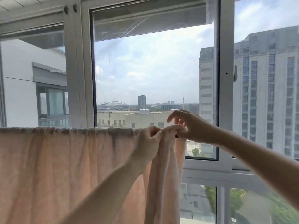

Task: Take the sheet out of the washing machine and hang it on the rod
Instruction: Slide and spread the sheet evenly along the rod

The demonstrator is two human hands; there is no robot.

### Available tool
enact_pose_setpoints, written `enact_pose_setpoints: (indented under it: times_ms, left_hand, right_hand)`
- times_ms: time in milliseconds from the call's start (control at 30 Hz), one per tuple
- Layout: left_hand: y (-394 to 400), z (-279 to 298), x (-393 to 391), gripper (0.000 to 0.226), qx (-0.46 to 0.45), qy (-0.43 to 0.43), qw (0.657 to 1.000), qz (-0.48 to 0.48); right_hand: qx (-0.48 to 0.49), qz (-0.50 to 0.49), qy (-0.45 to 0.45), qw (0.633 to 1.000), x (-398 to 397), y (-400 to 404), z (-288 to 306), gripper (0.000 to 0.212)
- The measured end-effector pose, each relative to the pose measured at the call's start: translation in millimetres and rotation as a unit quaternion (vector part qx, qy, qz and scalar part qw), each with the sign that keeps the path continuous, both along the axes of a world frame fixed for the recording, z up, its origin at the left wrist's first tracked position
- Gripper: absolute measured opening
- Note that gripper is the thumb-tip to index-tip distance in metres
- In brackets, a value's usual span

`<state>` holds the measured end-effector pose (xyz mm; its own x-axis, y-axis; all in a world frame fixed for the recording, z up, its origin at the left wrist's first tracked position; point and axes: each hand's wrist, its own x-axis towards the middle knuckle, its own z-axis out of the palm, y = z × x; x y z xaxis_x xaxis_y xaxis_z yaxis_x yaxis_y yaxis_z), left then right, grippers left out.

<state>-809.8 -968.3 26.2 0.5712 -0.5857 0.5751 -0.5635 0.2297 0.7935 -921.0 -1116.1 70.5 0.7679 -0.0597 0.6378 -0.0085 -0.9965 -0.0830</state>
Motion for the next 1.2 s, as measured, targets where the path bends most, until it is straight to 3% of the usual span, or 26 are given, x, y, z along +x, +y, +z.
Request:
enact_pose_setpoints:
  times_ms: [100,200,367,467,633,767,867,1000,1133,1200]
  left_hand:
    - [0,0,0,0.019,0.011,0.028,0.999,-0.011]
    - [2,1,8,0.021,0.013,0.021,1.0,0.017]
    - [9,-2,-2,0.011,0.005,-0.153,0.984,0.096]
    - [9,-4,-18,0.029,0.015,-0.219,0.971,0.097]
    - [-8,1,-32,0.043,0.055,-0.297,0.931,0.205]
    - [-14,0,-25,0.026,0.038,-0.258,0.943,0.208]
    - [-8,1,-20,0.025,0.027,-0.234,0.959,0.156]
    - [-4,8,-8,0.004,0.035,-0.122,0.986,0.109]
    - [2,11,-1,0.014,0.093,-0.024,0.995,0.01]
    - [2,7,-4,0.034,0.135,-0.063,0.989,-0.001]
  right_hand:
    - [-0.03,-0.038,-0.047,0.998,-1,-2,0,0.017]
    - [0.014,-0.047,-0.023,0.999,-4,-6,2,0.006]
    - [0.105,0.017,-0.03,0.994,-2,-4,1,0.006]
    - [0.133,0.016,-0.033,0.99,1,-2,3,0.01]
    - [0.14,0.021,-0.006,0.99,8,-1,9,0.011]
    - [0.16,0.034,0.012,0.987,6,-1,11,0.013]
    - [0.126,0.043,0.039,0.99,1,-2,12,0.02]
    - [0.078,0.051,0.07,0.993,-10,-9,19,0.018]
    - [0.078,0.044,0.088,0.992,-19,-16,14,0.011]
    - [0.077,0.053,0.084,0.992,-19,-16,12,0.01]
